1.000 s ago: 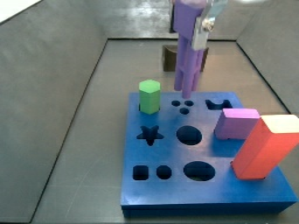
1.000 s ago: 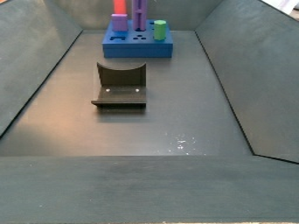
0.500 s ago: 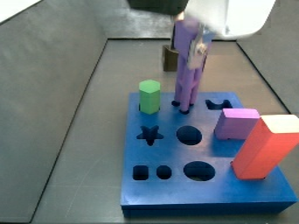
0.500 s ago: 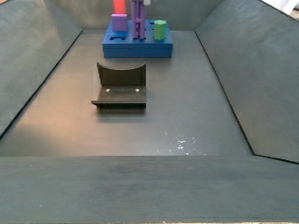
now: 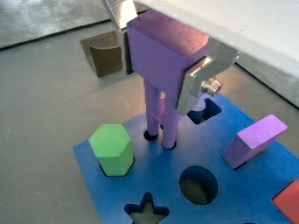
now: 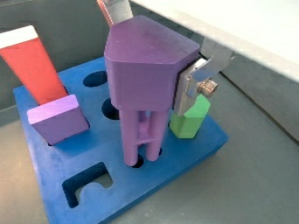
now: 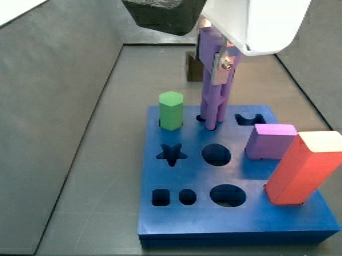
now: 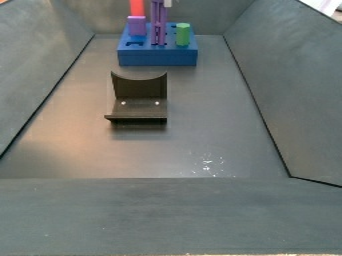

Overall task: Pick up the 3 prong object. Move up. Place the 3 prong object on the fixture. Regrasp the 3 prong object. Move to above the board. Insert the 3 prong object.
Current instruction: Insert the 3 prong object.

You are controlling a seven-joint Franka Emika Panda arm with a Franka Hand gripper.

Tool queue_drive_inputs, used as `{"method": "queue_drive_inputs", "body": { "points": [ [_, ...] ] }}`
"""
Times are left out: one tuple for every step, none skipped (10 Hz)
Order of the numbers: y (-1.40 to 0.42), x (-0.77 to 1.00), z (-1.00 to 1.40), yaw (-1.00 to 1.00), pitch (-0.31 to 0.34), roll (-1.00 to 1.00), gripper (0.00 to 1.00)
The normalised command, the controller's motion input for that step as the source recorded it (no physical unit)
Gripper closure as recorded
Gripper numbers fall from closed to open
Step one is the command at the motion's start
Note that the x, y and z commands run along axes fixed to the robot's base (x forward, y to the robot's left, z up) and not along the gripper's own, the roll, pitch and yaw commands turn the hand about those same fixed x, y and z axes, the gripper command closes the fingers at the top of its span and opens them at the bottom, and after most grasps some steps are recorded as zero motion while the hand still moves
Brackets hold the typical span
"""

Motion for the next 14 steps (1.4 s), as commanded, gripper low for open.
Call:
{"method": "queue_drive_inputs", "body": {
  "points": [
    [0.04,0.00,-0.46,0.25,-0.004,0.03,1.00],
    [0.03,0.00,-0.49,0.46,-0.101,0.00,1.00],
    [0.02,0.00,-0.46,0.53,-0.091,0.00,1.00],
    [0.00,0.00,-0.44,0.48,-0.140,0.00,1.00],
    [0.00,0.00,-0.53,0.49,-0.079,0.02,1.00],
    [0.00,0.00,-0.51,0.45,-0.041,0.04,1.00],
    [0.00,0.00,-0.53,0.45,-0.004,0.06,1.00],
    [0.00,0.09,-0.66,0.24,0.003,0.10,1.00],
    [-0.03,0.00,-1.00,0.11,0.000,0.14,1.00],
    [0.00,0.03,-1.00,0.05,0.000,0.11,1.00],
    [-0.01,-0.01,-1.00,0.14,0.000,0.09,1.00],
    [0.00,0.01,-1.00,0.07,0.000,0.00,1.00],
    [0.00,0.00,-0.99,-0.15,0.117,0.00,1.00],
    [0.03,0.00,-0.77,-0.38,0.184,-0.08,1.00]
  ]
}}
